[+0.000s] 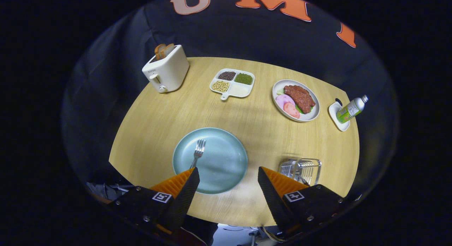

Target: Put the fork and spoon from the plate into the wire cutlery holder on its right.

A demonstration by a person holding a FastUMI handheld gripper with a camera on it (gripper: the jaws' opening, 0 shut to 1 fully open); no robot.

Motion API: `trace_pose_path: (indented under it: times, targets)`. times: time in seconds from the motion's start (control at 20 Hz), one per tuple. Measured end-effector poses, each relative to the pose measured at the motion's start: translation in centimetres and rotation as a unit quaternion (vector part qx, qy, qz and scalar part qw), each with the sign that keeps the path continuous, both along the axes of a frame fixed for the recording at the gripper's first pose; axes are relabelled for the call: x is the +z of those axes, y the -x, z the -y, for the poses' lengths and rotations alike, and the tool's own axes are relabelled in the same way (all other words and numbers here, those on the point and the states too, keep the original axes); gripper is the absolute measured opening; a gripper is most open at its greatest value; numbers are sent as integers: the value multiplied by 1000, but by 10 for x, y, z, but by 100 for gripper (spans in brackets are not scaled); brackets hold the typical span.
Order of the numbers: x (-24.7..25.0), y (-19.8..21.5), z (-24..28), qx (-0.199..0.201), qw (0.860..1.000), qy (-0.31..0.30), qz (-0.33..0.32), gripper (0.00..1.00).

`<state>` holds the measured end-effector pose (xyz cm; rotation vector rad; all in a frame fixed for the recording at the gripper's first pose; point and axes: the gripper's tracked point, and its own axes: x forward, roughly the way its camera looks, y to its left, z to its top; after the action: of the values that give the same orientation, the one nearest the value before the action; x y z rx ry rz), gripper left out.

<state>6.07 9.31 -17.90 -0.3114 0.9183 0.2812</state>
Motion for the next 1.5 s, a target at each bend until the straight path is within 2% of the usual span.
trace_pose_path:
  times: [0.2,0.4,0.7,0.8,0.85,1.2,1.35,1.5]
  targets:
    - [-39,6,-35,-9,1000,-19,0,100]
    - [-75,9,-50,-34,999,-21,-5,100]
    - [-108,14,-48,-64,998,-7,-4,98]
    - [-116,16,-46,-71,997,-3,-5,93]
    - [-119,18,-46,-73,997,-3,-7,86]
    - [-130,27,-46,-85,996,-11,-20,58]
    - [-137,30,-49,-84,996,-14,-28,35]
    - [-141,27,-48,-87,996,-12,-21,16]
